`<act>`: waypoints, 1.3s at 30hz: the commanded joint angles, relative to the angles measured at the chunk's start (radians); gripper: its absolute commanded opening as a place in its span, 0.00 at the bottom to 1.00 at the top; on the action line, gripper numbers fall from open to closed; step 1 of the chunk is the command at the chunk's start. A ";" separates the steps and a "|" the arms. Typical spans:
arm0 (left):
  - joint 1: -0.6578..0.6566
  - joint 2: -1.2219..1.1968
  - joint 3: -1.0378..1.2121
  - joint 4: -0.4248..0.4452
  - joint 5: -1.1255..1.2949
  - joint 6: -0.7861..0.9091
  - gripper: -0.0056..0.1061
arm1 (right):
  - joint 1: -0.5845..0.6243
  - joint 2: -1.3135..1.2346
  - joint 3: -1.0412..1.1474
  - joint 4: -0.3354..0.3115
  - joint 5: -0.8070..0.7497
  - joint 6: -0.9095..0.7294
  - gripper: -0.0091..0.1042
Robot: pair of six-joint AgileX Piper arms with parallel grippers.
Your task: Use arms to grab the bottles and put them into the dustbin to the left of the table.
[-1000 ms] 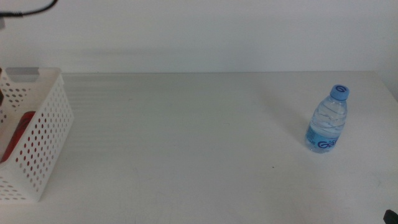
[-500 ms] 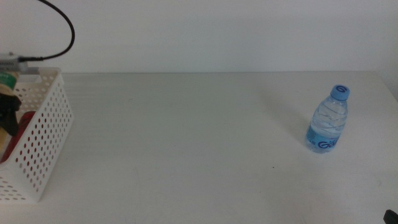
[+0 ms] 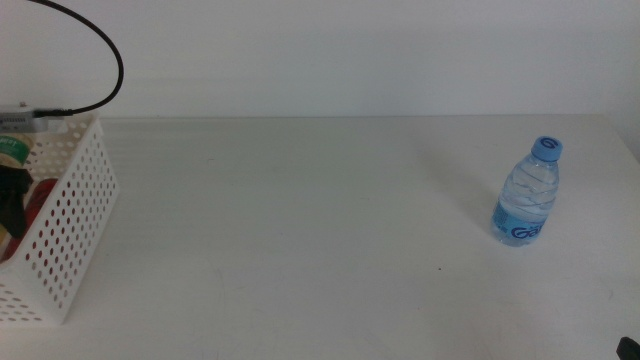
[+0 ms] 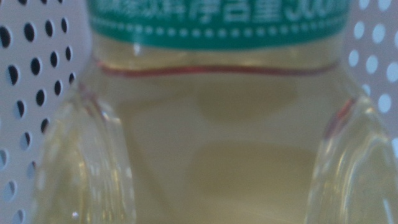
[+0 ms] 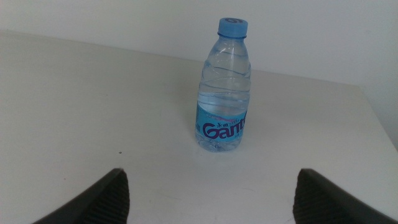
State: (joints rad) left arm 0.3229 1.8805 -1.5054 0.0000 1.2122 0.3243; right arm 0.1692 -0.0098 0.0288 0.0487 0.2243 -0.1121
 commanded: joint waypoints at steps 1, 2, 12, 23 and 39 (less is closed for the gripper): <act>0.000 -0.062 -0.040 0.000 0.008 -0.009 0.01 | -0.005 -0.027 -0.008 -0.009 -0.070 -0.007 0.70; 0.000 -0.062 -0.040 0.000 0.007 -0.009 0.01 | -0.005 -0.027 -0.008 -0.009 -0.070 -0.007 0.70; 0.000 -0.062 -0.040 0.008 -0.004 -0.021 0.55 | -0.005 -0.027 -0.008 -0.009 -0.070 -0.007 0.70; 0.000 -0.062 -0.085 0.000 0.027 -0.033 0.86 | -0.005 -0.027 -0.008 -0.009 -0.070 -0.007 0.70; -0.174 -0.385 -0.002 -0.171 -0.125 -0.115 0.71 | -0.005 -0.027 -0.008 -0.009 -0.070 -0.007 0.70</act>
State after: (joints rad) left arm 0.1816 1.5922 -1.5179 -0.1445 1.1530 0.2246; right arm 0.1692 -0.0098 0.0288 0.0487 0.2243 -0.1121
